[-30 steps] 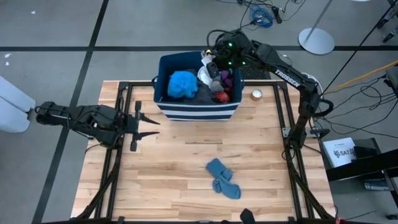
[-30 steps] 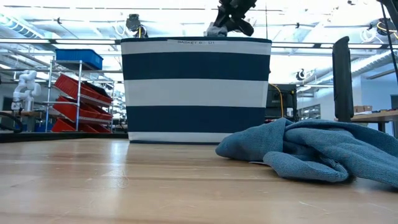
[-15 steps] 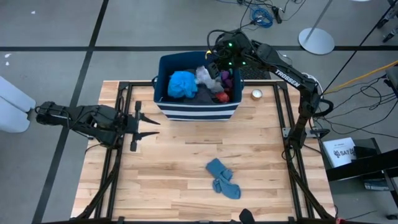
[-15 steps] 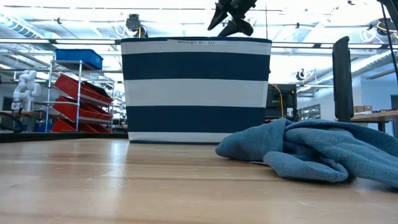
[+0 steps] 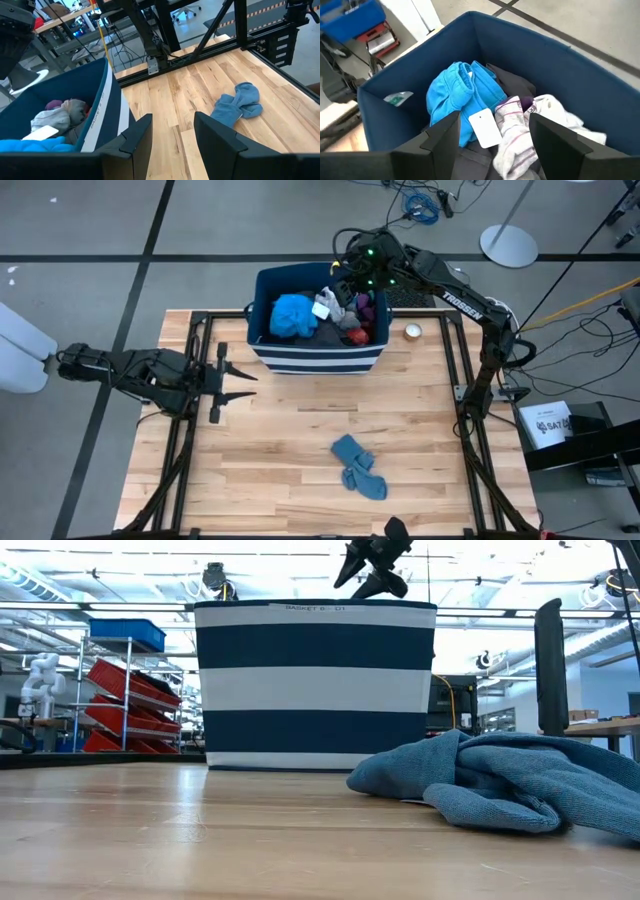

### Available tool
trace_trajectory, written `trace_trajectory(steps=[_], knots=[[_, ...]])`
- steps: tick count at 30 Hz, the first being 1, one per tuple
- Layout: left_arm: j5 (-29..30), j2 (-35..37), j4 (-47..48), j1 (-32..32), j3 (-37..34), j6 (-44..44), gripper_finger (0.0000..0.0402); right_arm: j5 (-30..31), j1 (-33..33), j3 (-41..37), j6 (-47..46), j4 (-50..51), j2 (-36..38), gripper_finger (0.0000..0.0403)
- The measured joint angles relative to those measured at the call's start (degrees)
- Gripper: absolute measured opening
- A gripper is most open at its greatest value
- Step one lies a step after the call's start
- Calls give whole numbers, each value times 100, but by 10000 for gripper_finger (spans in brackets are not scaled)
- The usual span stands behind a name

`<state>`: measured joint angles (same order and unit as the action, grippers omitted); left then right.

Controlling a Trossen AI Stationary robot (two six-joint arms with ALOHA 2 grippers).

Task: Sort clothes
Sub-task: Put the blue sock into the blue laundry bin

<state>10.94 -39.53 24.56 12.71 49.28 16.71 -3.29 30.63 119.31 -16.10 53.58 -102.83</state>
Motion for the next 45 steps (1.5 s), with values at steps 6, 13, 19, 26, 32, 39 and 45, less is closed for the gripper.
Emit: trace_trajectory(steps=[6,13,19,26,32,39,45], knots=[[0,0,0,0,0,9,155,-77,-11,0,-901,-1,2,224],[0,0,0,7,0,9,155,-704,-41,0,-1026,1,2,224],[-244,0,-2,7,0,7,155,-1081,-410,0,-910,125,4,224],[-647,-11,-3,7,0,-219,155,-1077,-1197,-2,-828,550,4,224],[-647,-48,-2,7,0,-334,155,-1040,-2009,-2,-826,968,6,224],[-647,-137,-3,7,2,-341,155,-550,-3030,-2,-1021,1059,4,224],[-647,-259,-4,7,2,-348,155,206,-3775,-11,-1200,1471,1,224]])
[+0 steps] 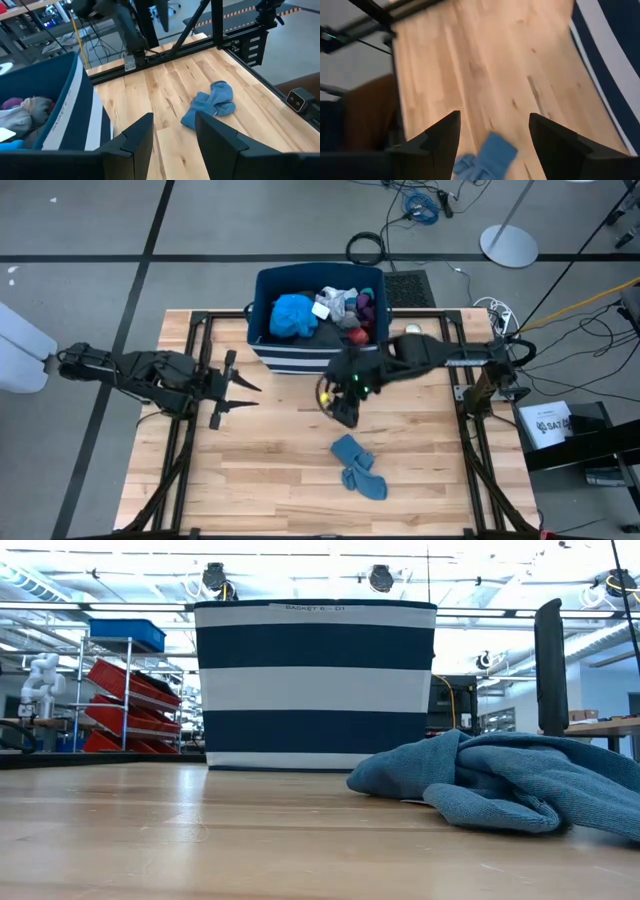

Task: Sort clothes
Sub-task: Put the blue sock into the blue laundry bin

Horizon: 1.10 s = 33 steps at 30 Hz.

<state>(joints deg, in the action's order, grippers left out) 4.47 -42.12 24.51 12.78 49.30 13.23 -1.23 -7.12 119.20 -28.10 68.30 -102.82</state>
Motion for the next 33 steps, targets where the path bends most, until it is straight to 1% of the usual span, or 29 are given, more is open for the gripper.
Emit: trace_trajectory(steps=[3,5,8,13,15,20,22,27,33], knots=[[0,-64,4,0,0,4,155,565,-321,0,-244,320,-49,224],[0,-82,-2,0,0,55,155,806,-488,0,-470,527,-135,224],[2,-86,-13,0,0,61,155,868,-709,0,-780,889,-326,224],[2,-86,-17,0,0,61,155,862,-975,0,-1015,1131,-749,224],[2,-86,-11,0,0,59,155,761,-1053,0,-1060,1147,-948,224],[2,-86,-9,0,0,59,155,146,-1194,0,-1017,1205,-1485,224],[2,-86,-9,0,0,59,155,62,-1237,0,-966,1259,-1706,224],[4,-86,-5,0,0,57,155,-368,-1294,0,-584,1471,-2171,224],[4,-84,-5,0,0,55,155,-322,-1294,0,-157,1429,-2486,224]])
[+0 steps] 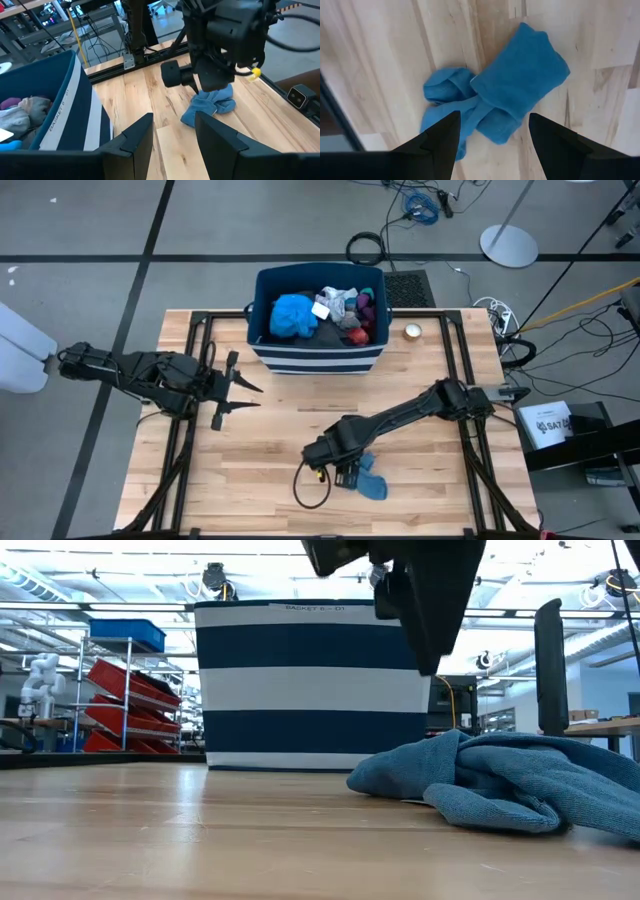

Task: Sort clothes
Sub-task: Put the blue sock into the blue laundry bin

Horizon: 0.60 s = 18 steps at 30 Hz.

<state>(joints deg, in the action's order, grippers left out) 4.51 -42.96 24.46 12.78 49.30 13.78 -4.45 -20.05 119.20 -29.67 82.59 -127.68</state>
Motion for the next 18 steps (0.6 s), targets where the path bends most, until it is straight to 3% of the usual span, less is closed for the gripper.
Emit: trace_trajectory(steps=[7,18], knots=[[0,0,5,0,0,-2,155,170,7,-395,102,-309,-70,224],[4,1,1,0,0,-13,155,-169,121,-2358,131,-1761,-4,224]])
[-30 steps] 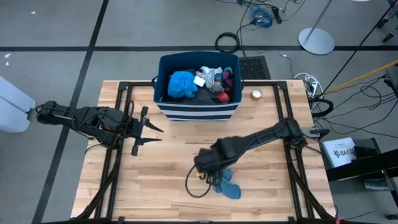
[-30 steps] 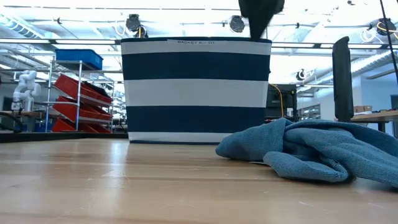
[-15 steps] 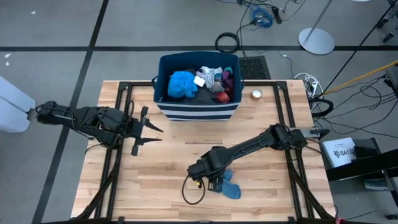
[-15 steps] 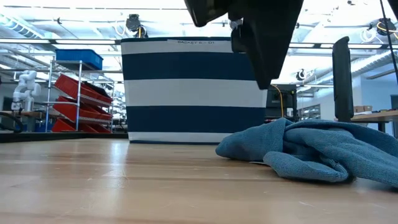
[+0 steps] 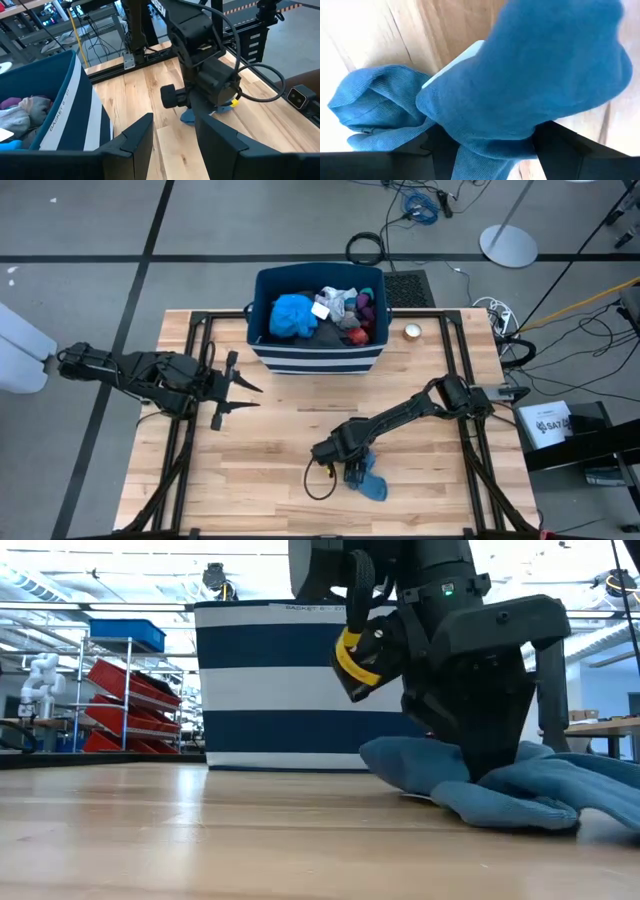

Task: Sort clothes
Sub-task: Put the blue sock into the blue laundry bin

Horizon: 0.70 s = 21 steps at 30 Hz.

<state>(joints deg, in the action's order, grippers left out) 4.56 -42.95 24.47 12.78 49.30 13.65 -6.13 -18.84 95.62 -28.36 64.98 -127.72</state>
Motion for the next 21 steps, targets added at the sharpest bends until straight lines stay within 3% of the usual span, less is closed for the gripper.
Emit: trace_trajectory(steps=[7,17,21], knots=[[22,1,0,0,0,15,155,-29,2,-246,76,-471,7,199],[22,1,-1,0,0,14,155,-16,3,42,247,-550,-44,16],[24,1,1,0,0,13,155,73,3,357,221,-426,-77,22]])
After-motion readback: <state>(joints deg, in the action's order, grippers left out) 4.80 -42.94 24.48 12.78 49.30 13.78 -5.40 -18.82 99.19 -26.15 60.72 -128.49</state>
